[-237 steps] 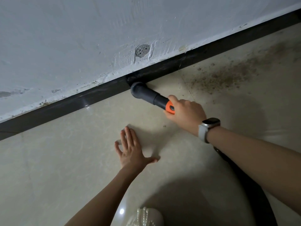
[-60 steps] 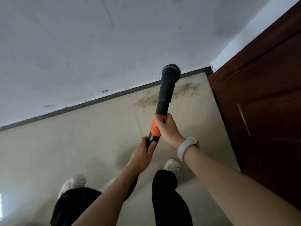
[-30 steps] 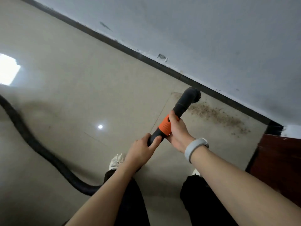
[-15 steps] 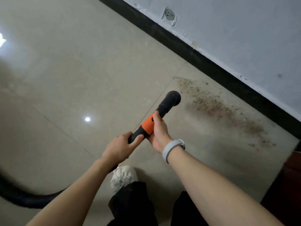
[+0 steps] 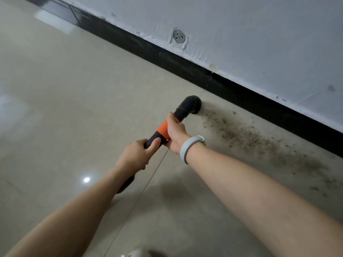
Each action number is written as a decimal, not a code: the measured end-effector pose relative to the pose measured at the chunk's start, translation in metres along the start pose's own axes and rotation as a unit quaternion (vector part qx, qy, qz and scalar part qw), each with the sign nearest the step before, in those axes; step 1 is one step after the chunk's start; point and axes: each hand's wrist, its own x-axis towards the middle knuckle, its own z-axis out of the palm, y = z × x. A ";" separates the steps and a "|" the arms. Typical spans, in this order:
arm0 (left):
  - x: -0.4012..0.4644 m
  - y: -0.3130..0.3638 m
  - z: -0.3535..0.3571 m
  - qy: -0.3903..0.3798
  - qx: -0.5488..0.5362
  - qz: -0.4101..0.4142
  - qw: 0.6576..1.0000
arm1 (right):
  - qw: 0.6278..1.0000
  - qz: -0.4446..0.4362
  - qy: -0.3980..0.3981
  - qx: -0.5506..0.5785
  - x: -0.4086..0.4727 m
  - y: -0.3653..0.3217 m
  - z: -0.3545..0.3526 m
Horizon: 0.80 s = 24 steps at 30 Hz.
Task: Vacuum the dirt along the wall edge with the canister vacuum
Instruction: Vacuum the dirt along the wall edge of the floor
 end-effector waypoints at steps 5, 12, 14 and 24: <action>0.012 0.029 0.010 -0.026 -0.017 0.006 1.000 | 1.000 0.001 -0.002 -0.013 0.000 -0.024 -0.022; 0.010 0.048 0.060 -0.021 0.010 0.059 0.998 | 0.999 -0.017 0.011 0.032 0.010 -0.017 -0.084; 0.012 0.057 0.064 -0.024 0.036 0.075 0.996 | 0.998 -0.017 0.021 0.063 0.008 -0.019 -0.094; 0.017 0.083 0.094 -0.045 0.118 0.152 0.980 | 0.990 0.014 0.082 0.118 -0.003 -0.027 -0.149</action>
